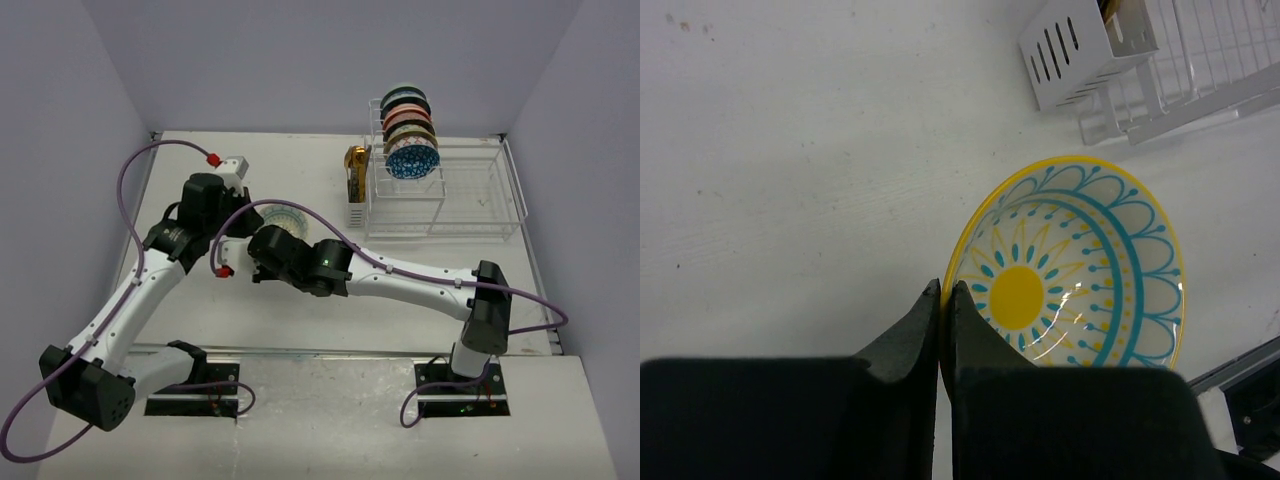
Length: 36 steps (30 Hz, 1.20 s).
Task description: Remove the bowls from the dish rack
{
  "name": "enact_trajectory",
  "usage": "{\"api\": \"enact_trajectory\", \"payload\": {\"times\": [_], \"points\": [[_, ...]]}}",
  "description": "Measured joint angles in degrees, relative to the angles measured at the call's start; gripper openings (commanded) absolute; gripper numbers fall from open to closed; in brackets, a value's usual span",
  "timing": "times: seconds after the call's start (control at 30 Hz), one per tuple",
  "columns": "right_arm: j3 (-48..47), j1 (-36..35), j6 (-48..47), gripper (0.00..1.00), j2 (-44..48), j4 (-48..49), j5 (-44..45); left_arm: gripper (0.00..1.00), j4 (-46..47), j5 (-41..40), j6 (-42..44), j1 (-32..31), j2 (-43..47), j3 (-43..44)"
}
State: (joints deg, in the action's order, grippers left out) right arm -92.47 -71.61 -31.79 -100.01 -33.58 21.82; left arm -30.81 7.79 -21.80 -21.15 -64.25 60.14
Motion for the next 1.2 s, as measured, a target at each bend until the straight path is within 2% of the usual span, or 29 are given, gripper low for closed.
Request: {"api": "enact_trajectory", "payload": {"times": [0.1,0.2,0.33,0.37,0.53,0.57,0.63,0.73,0.83,0.87,0.9,1.03,1.2], "points": [[0.0,0.0,-0.2,0.0,0.0,1.2,0.3,0.0,0.6,-0.8,-0.1,0.0,0.9,0.0],[0.5,0.1,-0.2,0.35,0.0,3.3,1.3,0.0,1.8,-2.6,-0.1,0.0,1.7,-0.8],[2.4,0.4,0.6,0.46,0.4,7.5,1.6,0.0,3.1,-6.4,-1.8,0.1,2.7,-4.3],[3.0,0.5,0.9,0.52,0.5,8.2,1.7,0.0,3.4,-7.4,-2.6,0.1,2.8,-5.1],[5.5,0.9,2.2,0.65,2.8,10.1,4.1,0.0,6.2,-11.7,-6.3,0.1,2.6,-8.9],[6.0,0.9,2.5,0.7,3.8,10.6,4.4,0.0,7.0,-12.5,-7.4,0.1,2.3,-9.4],[7.1,1.1,3.3,0.75,6.8,11.6,5.2,0.0,9.5,-14.5,-9.8,0.1,0.9,-10.5],[10.1,1.1,5.9,0.78,13.9,14.2,6.9,0.0,14.1,-17.2,-13.4,1.5,-3.2,-11.1],[13.0,1.1,10.8,0.84,22.1,16.3,9.0,0.0,20.5,-16.9,-16.9,6.8,-9.3,-11.2],[14.2,1.1,12.9,0.87,25.3,16.9,9.6,0.0,22.8,-16.8,-17.9,9.1,-11.8,-11.1],[15.3,1.1,14.9,0.98,28.2,17.5,10.1,0.0,24.4,-17.0,-18.5,11.0,-14.0,-10.8],[20.7,1.2,23.0,0.99,40.1,18.9,11.0,0.0,29.7,-17.9,-20.2,16.0,-25.6,-6.4],[24.1,2.4,32.0,0.99,50.2,18.5,10.7,0.0,33.2,-17.6,-21.2,17.6,-37.7,0.1]]}}
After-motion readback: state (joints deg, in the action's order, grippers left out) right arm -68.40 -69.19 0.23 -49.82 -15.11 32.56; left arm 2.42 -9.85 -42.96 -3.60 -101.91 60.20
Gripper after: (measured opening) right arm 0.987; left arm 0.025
